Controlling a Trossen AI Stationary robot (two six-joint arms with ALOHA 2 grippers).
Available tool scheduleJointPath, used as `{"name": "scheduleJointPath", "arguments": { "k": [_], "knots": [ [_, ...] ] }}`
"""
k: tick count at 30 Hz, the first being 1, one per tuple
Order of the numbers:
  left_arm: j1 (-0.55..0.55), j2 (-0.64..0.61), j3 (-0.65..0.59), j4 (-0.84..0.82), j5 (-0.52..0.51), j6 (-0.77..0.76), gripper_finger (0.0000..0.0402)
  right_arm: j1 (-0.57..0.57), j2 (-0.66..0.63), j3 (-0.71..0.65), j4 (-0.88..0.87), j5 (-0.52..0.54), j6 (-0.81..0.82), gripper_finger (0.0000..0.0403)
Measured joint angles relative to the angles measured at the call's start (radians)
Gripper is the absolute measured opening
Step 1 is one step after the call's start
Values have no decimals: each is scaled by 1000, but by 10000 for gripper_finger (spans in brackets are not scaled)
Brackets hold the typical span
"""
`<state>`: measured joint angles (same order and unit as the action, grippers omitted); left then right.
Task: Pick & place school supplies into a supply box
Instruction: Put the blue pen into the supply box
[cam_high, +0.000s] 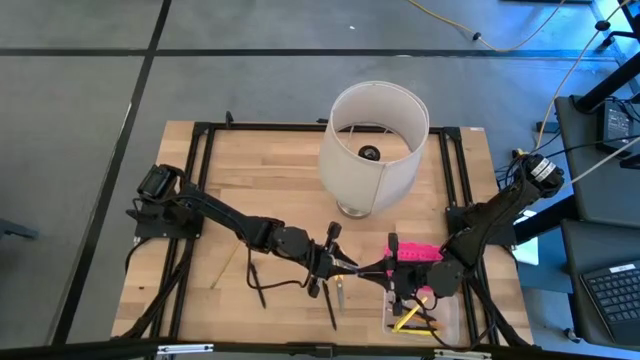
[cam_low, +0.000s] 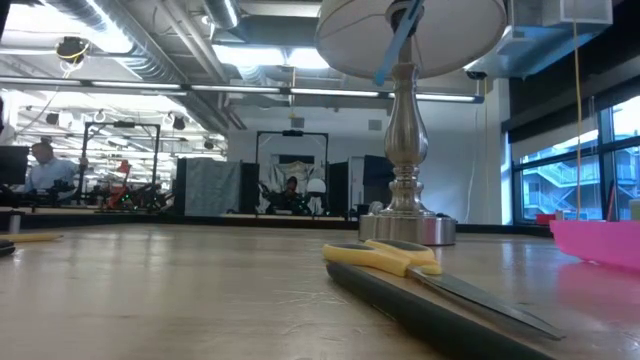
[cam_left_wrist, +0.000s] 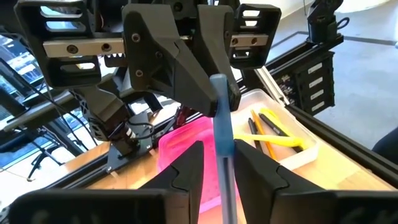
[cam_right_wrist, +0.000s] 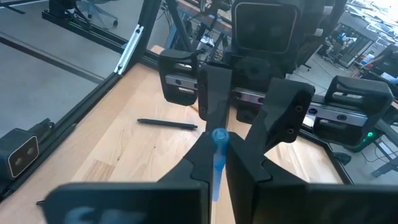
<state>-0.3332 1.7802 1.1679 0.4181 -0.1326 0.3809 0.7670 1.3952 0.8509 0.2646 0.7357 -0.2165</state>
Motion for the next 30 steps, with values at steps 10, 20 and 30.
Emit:
{"name": "scheduleJointPath", "arguments": {
  "k": [10,20,30],
  "knots": [
    [1,0,0,-10,-4,-1,89,0,0,0,-10,-2,23,30],
    [2,0,0,-37,-8,-37,134,2,0,0,-34,-8,56,31],
    [3,-127,0,-288,-8,-117,157,12,-39,-1,-75,10,110,31]
  ]
}}
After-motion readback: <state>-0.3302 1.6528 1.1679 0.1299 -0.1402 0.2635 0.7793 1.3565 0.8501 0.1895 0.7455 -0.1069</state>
